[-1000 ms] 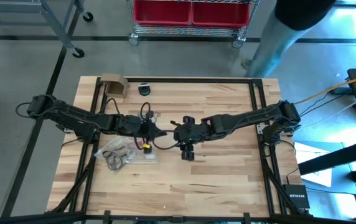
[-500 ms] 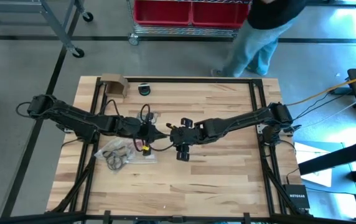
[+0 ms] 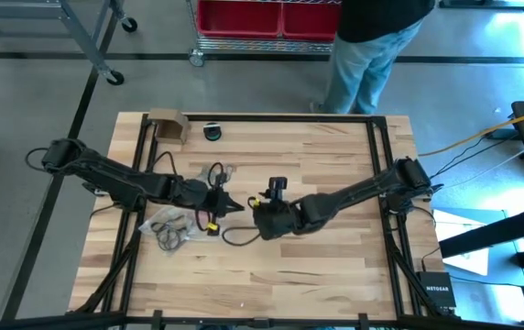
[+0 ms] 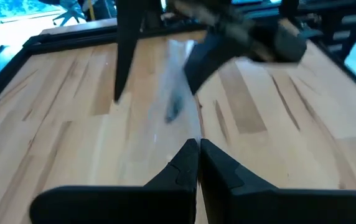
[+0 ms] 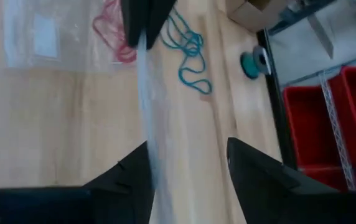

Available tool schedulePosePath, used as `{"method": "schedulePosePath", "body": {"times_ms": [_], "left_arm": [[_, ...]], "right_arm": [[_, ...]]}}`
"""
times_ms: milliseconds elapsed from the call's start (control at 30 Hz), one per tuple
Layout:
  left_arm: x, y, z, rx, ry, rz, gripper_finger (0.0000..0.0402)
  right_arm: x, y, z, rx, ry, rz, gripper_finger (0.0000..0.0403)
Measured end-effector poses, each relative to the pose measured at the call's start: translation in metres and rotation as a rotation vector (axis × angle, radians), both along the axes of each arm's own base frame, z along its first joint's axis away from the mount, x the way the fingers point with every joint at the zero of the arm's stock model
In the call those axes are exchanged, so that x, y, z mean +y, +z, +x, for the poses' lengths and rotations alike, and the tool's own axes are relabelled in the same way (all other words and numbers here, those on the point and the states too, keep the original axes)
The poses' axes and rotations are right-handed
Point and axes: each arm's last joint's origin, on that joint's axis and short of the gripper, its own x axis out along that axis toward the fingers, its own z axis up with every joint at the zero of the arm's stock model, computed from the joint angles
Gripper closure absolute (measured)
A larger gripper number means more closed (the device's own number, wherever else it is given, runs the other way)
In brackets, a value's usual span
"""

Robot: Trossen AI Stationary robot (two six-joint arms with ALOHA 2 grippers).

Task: Sort rubber bands
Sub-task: Put the blue rubber band into the transparent zip bag

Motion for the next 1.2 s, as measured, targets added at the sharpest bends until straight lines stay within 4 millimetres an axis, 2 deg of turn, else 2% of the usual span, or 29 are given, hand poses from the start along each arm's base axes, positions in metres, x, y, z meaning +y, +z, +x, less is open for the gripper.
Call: {"method": "schedulePosePath", "body": {"times_ms": [100,233,367,567,833,1200], "left_arm": [[-0.004,-0.009,0.004,0.034,-0.024,0.04,0.0401],[-0.005,-0.022,0.009,0.084,0.001,0.107,0.0401],[-0.006,-0.028,0.011,0.104,0.023,0.174,0.0401],[-0.008,-0.029,0.012,0.105,0.005,0.203,0.0401],[-0.008,-0.028,0.013,0.094,0.005,0.205,0.0401],[-0.007,-0.028,0.012,0.096,0.007,0.201,0.0401]], "right_arm": [[0.01,0.0,-0.003,0.013,0.043,-0.014,0.0222],[0.021,0.003,-0.008,0.037,0.125,0.075,0.0222],[0.028,0.009,-0.017,0.06,0.154,0.079,0.0222],[0.024,0.017,-0.021,0.018,0.09,0.056,0.0222],[0.027,-0.007,-0.012,0.039,0.072,0.052,0.0222],[0.018,-0.009,-0.009,-0.015,-0.04,0.085,0.0222]]}}
